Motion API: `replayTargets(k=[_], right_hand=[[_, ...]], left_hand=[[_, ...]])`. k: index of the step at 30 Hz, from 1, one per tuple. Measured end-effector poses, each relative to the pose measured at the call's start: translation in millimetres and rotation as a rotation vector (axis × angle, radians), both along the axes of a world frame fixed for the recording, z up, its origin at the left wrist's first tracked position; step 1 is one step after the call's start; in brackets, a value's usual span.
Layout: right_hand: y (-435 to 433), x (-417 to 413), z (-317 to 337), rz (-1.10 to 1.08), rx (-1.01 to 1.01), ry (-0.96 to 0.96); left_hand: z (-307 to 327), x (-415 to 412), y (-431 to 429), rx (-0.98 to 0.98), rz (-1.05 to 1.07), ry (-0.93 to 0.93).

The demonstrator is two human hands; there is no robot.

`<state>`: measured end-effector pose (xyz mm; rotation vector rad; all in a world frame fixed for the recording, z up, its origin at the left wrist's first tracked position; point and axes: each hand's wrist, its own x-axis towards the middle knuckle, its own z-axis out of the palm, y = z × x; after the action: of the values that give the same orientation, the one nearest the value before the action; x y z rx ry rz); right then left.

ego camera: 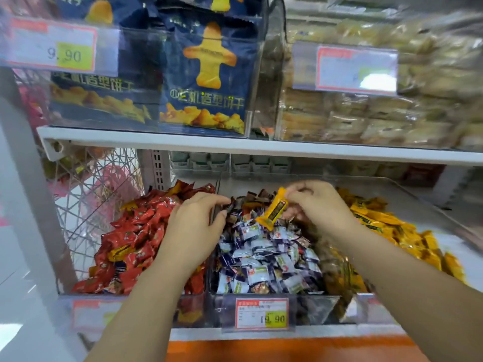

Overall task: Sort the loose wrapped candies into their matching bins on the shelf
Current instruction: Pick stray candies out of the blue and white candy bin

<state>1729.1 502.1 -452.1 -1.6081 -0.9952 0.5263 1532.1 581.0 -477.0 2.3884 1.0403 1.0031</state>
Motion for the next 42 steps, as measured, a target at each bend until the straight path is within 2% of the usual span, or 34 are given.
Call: replayTargets(k=[2, 3, 6, 8, 10, 12, 15, 19, 25, 27, 31, 39, 41, 42], right_hand=[[-22.4, 7.2, 5.0, -0.108, 0.144, 0.083], [-33.9, 13.7, 5.9, -0.179, 0.204, 0.055], [-62.5, 35.6, 2.9, -0.404, 0.284, -0.175], [-72.3, 50.1, -4.1, -0.457, 0.184, -0.292], [-76.5, 58.7, -11.5, -0.443, 0.049, -0.355], [-76.9, 61.2, -15.0, -0.406, 0.008, -0.378], [-73.6, 57.1, -16.5, -0.244, -0.002, -0.323], [-65.8, 58.2, -24.9, -0.018, -0.128, -0.327], [-65.3, 67.4, -30.6, 0.051, -0.097, -0.304], [-65.6, 69.0, -31.9, 0.071, -0.098, -0.313], [-68.4, 71.7, -32.3, 0.104, -0.104, -0.319], [-73.1, 70.6, -34.0, 0.135, -0.116, -0.297], [-72.6, 70.3, -33.6, 0.127, -0.115, -0.294], [-71.9, 70.1, -33.3, 0.126, -0.117, -0.287]], left_hand=[[0.9, 4.6, -6.2, -0.001, -0.005, -0.014], [1.6, 7.5, -9.5, 0.001, -0.011, -0.017], [4.6, 16.4, -20.0, 0.045, -0.031, 0.024], [6.7, 22.9, -26.5, 0.084, -0.083, 0.040], [7.8, 29.5, -32.5, 0.090, -0.147, 0.047], [8.0, 37.7, -35.9, 0.077, -0.199, 0.072], [9.9, 57.2, -35.9, 0.004, -0.241, 0.133], [13.8, 102.0, -22.2, -0.137, -0.271, 0.219], [-5.5, 158.9, 7.7, -0.170, -0.407, 0.676], [-11.1, 161.7, 15.7, -0.186, -0.402, 0.815], [-10.0, 148.6, 24.3, -0.091, -0.350, 1.043], [14.3, 117.3, 29.3, -0.235, -0.243, 1.228], [23.0, 118.5, 27.7, -0.170, -0.228, 1.221], [26.6, 121.9, 26.4, -0.112, -0.225, 1.154]])
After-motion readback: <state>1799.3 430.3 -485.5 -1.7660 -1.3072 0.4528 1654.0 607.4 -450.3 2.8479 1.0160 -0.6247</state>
